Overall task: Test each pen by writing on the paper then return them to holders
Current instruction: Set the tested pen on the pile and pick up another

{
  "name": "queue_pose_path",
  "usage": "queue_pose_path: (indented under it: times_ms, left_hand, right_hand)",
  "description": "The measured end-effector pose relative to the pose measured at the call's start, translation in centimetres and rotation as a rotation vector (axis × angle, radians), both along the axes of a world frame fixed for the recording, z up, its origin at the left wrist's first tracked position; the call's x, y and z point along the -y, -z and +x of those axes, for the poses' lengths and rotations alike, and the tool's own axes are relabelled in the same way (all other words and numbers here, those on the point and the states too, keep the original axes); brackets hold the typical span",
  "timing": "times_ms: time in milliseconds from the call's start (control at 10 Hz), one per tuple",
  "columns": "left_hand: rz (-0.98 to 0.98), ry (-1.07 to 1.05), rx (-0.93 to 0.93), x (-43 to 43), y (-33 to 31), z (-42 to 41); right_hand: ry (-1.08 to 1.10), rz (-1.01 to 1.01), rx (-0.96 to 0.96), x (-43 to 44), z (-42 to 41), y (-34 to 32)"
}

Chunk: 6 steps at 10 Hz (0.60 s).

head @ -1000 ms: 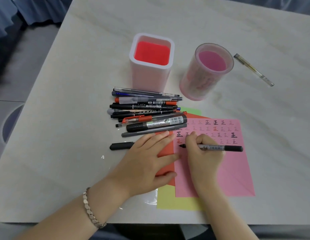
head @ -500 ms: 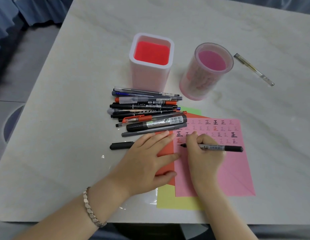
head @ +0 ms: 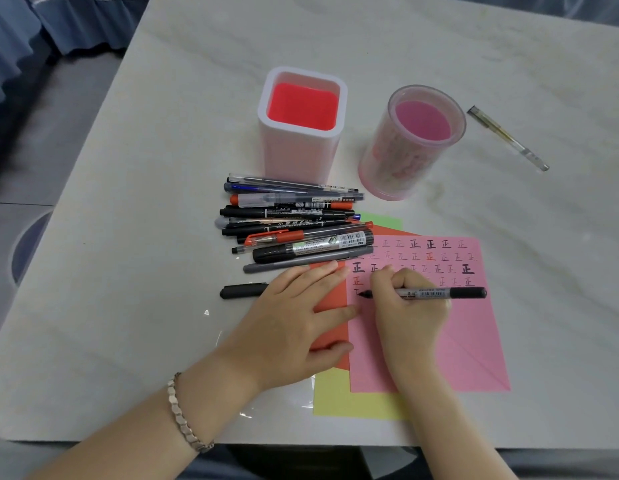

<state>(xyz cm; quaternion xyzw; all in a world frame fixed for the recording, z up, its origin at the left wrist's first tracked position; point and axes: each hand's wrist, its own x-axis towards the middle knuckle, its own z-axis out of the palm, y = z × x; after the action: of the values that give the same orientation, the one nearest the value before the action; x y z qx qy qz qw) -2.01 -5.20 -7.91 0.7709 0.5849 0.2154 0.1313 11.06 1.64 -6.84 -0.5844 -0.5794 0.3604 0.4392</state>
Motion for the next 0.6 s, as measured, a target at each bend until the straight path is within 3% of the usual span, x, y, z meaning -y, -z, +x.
queue_pose_path:
  times_ms: [600]
  left_hand:
    - [0.007,0.004,-0.009,0.01,0.11,-0.06]
  right_hand:
    - [-0.03,0.019,0.007,-0.03,-0.22,0.0]
